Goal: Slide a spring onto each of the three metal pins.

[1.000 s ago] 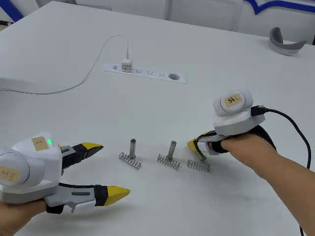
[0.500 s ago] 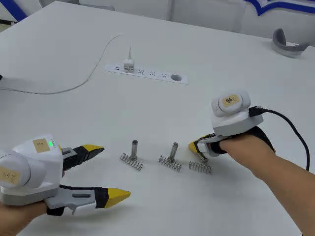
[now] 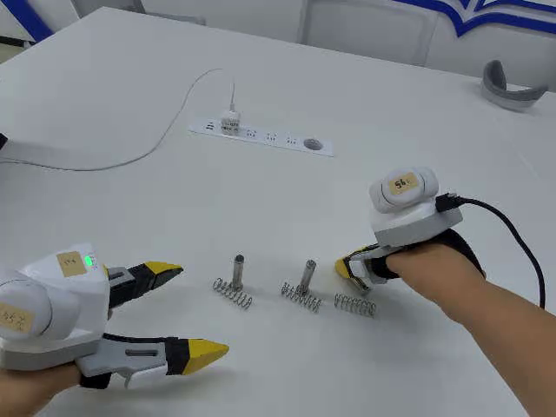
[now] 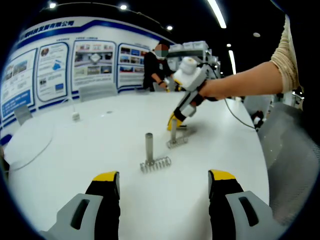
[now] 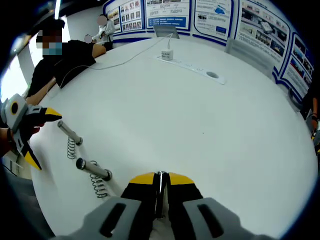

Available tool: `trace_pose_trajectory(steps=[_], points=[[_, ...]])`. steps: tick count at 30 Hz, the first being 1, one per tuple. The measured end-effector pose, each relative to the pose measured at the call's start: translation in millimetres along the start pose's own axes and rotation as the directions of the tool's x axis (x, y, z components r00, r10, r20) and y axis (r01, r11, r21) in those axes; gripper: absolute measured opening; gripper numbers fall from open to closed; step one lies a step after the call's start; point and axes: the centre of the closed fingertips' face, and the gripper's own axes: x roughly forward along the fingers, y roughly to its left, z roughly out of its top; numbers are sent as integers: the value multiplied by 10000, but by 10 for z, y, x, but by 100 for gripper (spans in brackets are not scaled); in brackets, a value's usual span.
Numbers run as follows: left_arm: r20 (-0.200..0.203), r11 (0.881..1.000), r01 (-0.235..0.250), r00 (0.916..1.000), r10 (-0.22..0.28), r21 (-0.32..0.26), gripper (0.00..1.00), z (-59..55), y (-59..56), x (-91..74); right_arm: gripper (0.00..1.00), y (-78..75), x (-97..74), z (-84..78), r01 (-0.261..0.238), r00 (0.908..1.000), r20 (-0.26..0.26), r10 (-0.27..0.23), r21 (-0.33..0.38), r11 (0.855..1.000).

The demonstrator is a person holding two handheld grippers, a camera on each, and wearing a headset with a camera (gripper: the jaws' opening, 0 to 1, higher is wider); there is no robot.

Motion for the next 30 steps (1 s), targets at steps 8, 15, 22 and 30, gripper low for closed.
trace_pose_trajectory(steps=[8, 15, 22, 30], points=[[-23, 10000, 36, 10000, -36, 9, 73, -1, -16, 10, 9, -3, 13, 4, 146, 9984, -555, -139, 116, 9998], [4, 10000, 34, 10000, -34, 48, 73, 14, -28, 11, 9, 0, 12, -7, 308, 9957, -878, -303, 41, 9995], [-27, 9999, 32, 10000, -31, 119, 72, 23, -38, -10, 9, 18, -46, -32, 271, 9992, -291, -262, 313, 9991], [6, 9999, -1, 10000, 1, 170, 72, 57, -29, -8, 9, 65, -257, 84, 294, 9991, 287, -300, 206, 9994]])
